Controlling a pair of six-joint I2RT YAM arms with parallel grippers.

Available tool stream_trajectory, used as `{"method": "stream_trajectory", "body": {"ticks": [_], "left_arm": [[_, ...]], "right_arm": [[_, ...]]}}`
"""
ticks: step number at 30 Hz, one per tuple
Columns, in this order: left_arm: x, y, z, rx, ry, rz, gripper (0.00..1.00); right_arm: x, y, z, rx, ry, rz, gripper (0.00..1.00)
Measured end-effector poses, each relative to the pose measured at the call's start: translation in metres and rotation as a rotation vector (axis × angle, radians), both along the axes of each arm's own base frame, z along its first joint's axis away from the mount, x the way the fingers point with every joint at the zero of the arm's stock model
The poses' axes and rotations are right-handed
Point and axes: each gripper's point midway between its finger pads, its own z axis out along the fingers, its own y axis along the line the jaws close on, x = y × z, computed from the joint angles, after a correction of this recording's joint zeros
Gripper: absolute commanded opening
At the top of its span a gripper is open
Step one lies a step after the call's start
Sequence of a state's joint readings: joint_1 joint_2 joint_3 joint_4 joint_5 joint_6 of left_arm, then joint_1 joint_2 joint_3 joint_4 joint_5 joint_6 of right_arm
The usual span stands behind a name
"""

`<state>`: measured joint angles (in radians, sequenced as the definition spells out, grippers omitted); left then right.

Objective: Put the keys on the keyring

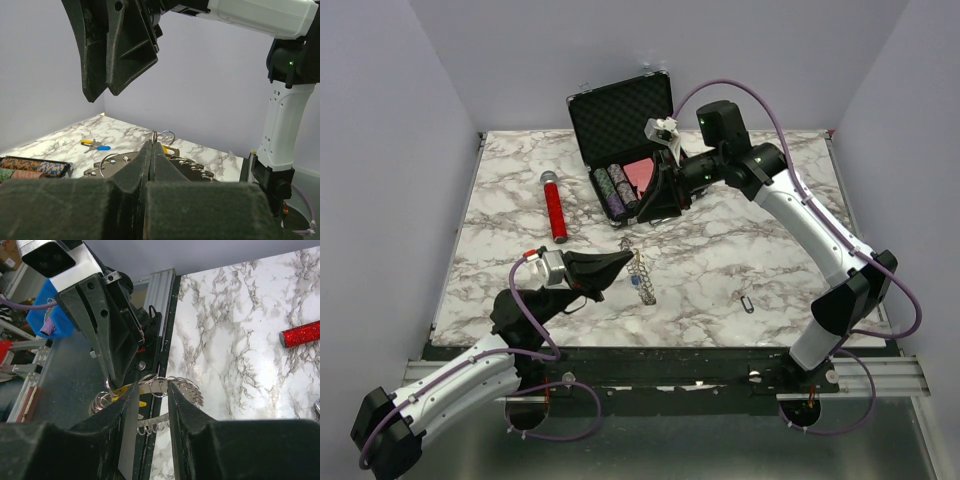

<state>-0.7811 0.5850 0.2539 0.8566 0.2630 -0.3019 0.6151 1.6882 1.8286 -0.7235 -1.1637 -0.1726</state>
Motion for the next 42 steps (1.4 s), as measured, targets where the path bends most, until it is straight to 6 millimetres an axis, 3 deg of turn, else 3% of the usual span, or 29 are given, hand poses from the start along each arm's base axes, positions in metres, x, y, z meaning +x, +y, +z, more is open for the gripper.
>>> {"method": "stream_trajectory", "body": {"ticks": [9, 21, 42], "left_arm": [[0.001, 0.001, 0.0, -0.001, -0.002, 0.007, 0.0], [0.008, 0.004, 0.001, -0.008, 0.006, 0.052, 0.0], [0.013, 0.007, 0.006, -0.019, 0.011, 0.077, 0.0]], "right_arm": [[-0.013, 0.002, -0.017, -0.013, 0.047, 0.044, 0.35], [-0.033, 0.006, -0.01, 0.02, 0.033, 0.123, 0.32], [-0.046, 0.012, -0.015, 0.008, 0.011, 0.153, 0.25]]}}
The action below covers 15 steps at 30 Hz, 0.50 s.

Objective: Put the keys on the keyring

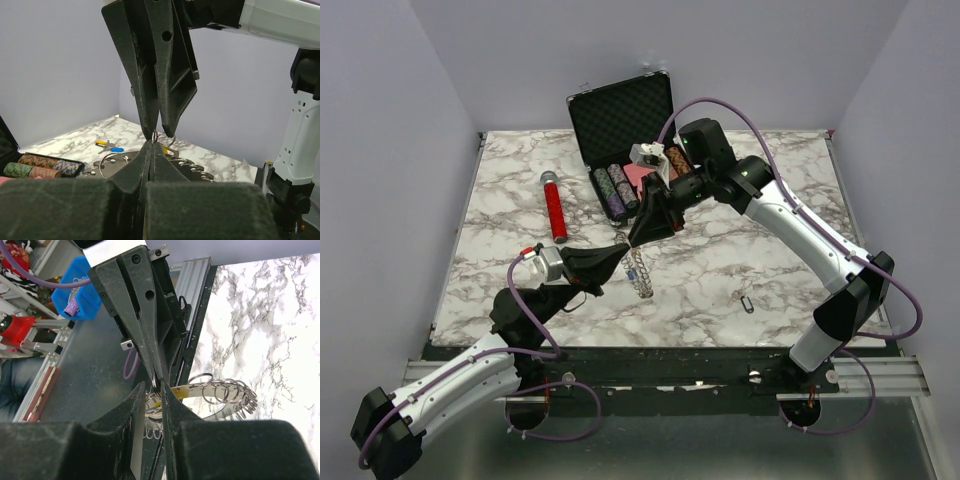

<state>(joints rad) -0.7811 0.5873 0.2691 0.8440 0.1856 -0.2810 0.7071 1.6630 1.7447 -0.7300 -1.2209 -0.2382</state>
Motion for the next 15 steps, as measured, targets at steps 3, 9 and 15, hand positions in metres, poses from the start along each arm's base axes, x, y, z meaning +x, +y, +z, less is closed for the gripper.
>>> {"method": "stream_trajectory", "body": {"ticks": [3, 9, 15], "left_arm": [[0.0005, 0.0003, 0.0001, -0.002, 0.002, 0.002, 0.0], [0.0016, 0.0011, 0.0003, -0.007, 0.008, 0.008, 0.0], [0.0021, 0.0015, 0.0007, -0.013, 0.014, 0.009, 0.0]], "right_arm": [[0.0003, 0.0002, -0.0005, 0.0, -0.005, -0.001, 0.25], [0.0005, 0.0003, -0.0005, 0.001, -0.007, -0.001, 0.25], [0.0005, 0.0003, -0.0008, 0.0, -0.006, -0.001, 0.19]]}}
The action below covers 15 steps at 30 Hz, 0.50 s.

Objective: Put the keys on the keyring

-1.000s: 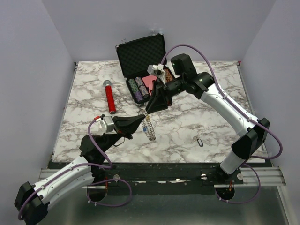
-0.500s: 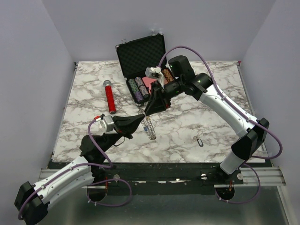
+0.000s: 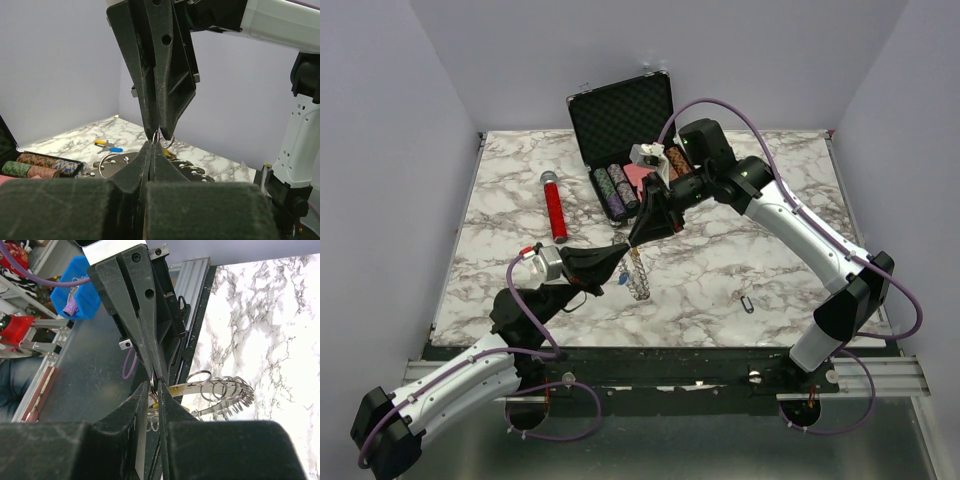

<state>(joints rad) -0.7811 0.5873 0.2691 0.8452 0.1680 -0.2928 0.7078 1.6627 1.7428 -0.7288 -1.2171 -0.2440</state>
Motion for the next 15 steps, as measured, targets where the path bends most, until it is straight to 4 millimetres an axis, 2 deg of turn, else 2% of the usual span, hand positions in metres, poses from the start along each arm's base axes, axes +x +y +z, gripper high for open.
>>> {"method": "stream_trajectory", "body": {"ticks": [11, 15], "left_arm": [[0.001, 0.001, 0.001, -0.009, 0.007, 0.009, 0.0], [0.001, 0.002, 0.002, -0.014, 0.006, 0.01, 0.0]], "right_arm": [[-0.003, 0.001, -0.011, -0.01, 0.016, 0.004, 0.19], [-0.003, 0.001, -0.01, -0.006, 0.011, 0.005, 0.25]]}}
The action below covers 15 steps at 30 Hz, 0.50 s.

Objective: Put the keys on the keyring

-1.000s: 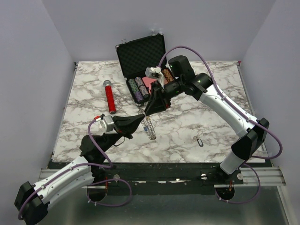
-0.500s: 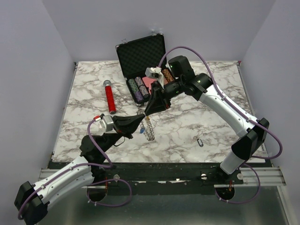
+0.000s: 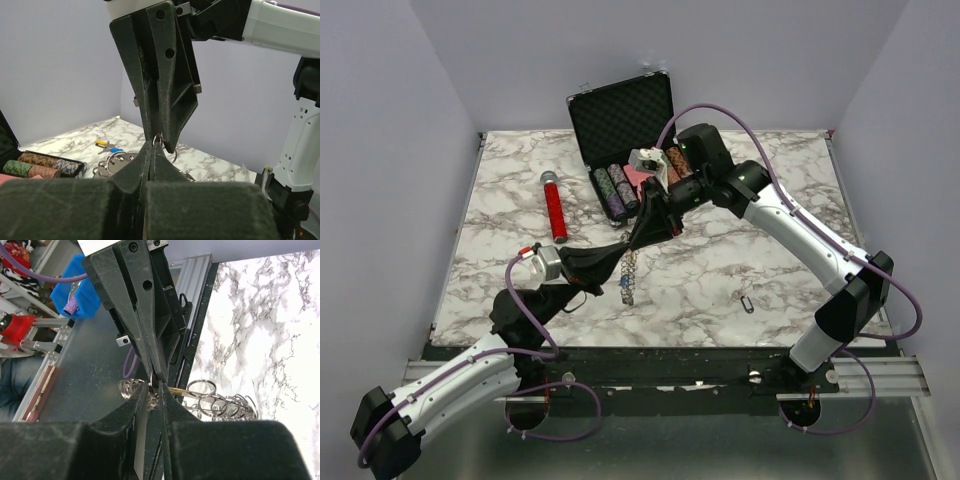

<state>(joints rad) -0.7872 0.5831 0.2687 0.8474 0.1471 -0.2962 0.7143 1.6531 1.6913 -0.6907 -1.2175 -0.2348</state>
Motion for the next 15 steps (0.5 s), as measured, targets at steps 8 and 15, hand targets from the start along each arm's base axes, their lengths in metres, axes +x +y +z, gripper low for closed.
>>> {"method": "stream_trajectory", "body": {"ticks": [8, 15], "left_arm": [[-0.0001, 0.0024, 0.0002, -0.009, -0.001, 0.008, 0.0], [-0.0009, 0.0041, -0.0008, -0.017, 0.001, 0.01, 0.0]], "right_arm": [[-0.0017, 0.0012, 0.0001, 0.0, -0.004, 0.003, 0.24], [-0.0003, 0.0026, -0.0015, -0.007, -0.016, -0.007, 0.05]]}}
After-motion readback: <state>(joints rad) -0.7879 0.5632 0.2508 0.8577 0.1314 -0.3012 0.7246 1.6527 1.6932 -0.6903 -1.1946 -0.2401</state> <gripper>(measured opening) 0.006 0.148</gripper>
